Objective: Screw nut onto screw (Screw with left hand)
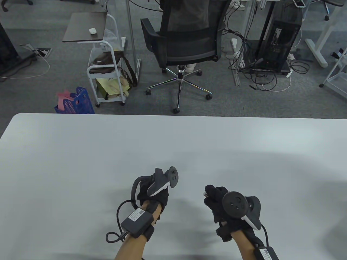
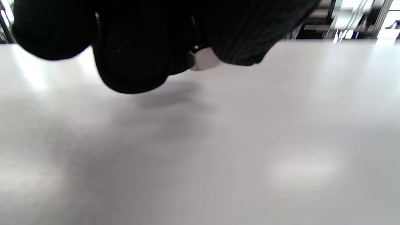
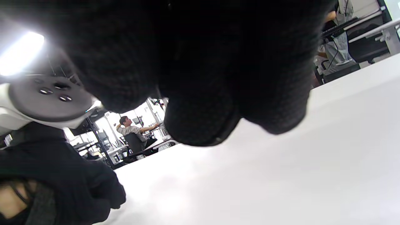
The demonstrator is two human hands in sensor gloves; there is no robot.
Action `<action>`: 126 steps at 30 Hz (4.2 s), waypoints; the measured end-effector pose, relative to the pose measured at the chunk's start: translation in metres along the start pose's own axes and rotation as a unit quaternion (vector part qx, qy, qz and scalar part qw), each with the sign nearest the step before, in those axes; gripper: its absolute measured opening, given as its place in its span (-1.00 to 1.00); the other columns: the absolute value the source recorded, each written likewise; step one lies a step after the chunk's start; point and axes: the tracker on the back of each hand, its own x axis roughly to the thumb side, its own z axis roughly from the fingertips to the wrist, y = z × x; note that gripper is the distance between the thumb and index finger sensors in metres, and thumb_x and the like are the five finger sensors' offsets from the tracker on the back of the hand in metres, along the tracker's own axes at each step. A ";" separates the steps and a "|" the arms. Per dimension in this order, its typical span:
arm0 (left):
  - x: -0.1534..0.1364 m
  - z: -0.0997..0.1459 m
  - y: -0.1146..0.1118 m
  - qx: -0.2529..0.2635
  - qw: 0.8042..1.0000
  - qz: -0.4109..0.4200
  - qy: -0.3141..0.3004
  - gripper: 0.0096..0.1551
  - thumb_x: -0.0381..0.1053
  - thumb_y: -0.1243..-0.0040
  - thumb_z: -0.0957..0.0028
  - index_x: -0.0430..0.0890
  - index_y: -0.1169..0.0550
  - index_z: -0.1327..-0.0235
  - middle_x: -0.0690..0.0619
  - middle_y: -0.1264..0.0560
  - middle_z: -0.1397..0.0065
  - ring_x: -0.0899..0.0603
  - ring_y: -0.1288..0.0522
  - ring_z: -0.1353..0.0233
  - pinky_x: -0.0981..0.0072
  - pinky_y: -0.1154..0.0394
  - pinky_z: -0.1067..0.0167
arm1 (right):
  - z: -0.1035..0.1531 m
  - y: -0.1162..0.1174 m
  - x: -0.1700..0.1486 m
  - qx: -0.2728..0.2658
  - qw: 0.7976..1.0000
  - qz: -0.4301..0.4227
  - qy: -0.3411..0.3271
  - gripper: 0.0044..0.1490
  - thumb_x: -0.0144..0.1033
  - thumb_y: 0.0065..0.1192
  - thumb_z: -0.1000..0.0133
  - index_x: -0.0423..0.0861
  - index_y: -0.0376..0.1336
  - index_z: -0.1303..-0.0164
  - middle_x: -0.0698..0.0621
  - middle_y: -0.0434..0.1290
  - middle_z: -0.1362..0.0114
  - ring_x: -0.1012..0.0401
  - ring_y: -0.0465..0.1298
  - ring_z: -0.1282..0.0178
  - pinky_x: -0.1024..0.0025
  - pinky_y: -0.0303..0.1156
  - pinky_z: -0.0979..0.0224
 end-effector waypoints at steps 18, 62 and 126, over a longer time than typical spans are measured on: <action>-0.022 0.070 0.012 -0.083 0.784 0.601 -0.127 -0.44 -0.04 -0.26 0.11 -0.20 -0.56 -0.15 -0.29 -0.59 -0.16 -0.31 -0.67 0.12 -0.14 -0.58 0.16 | 0.009 -0.006 0.023 -0.030 0.994 -0.094 -0.048 -0.41 -0.25 0.64 0.23 -0.03 0.48 -0.04 -0.05 0.61 -0.19 0.23 0.83 0.15 0.27 0.83 -0.08; -0.006 0.079 0.001 -0.112 0.767 0.623 -0.108 -0.23 0.18 -0.22 0.12 -0.28 -0.52 -0.24 -0.39 -0.52 -0.22 -0.47 -0.59 0.01 -0.25 -0.47 0.09 | 0.016 -0.008 0.033 -0.065 0.982 -0.156 -0.085 -0.49 -0.20 0.62 0.26 -0.07 0.59 0.11 -0.07 0.72 -0.01 0.26 0.89 0.33 0.30 0.89 0.12; -0.003 0.078 0.005 -0.147 0.784 0.581 -0.163 -0.38 0.05 -0.16 0.07 -0.31 -0.54 -0.14 -0.38 -0.52 -0.14 -0.43 -0.58 0.07 -0.23 -0.45 0.11 | 0.018 -0.011 0.042 -0.057 0.986 -0.093 -0.124 -0.45 -0.19 0.55 0.22 -0.10 0.55 0.04 -0.07 0.75 0.03 0.27 0.91 0.35 0.30 0.88 0.16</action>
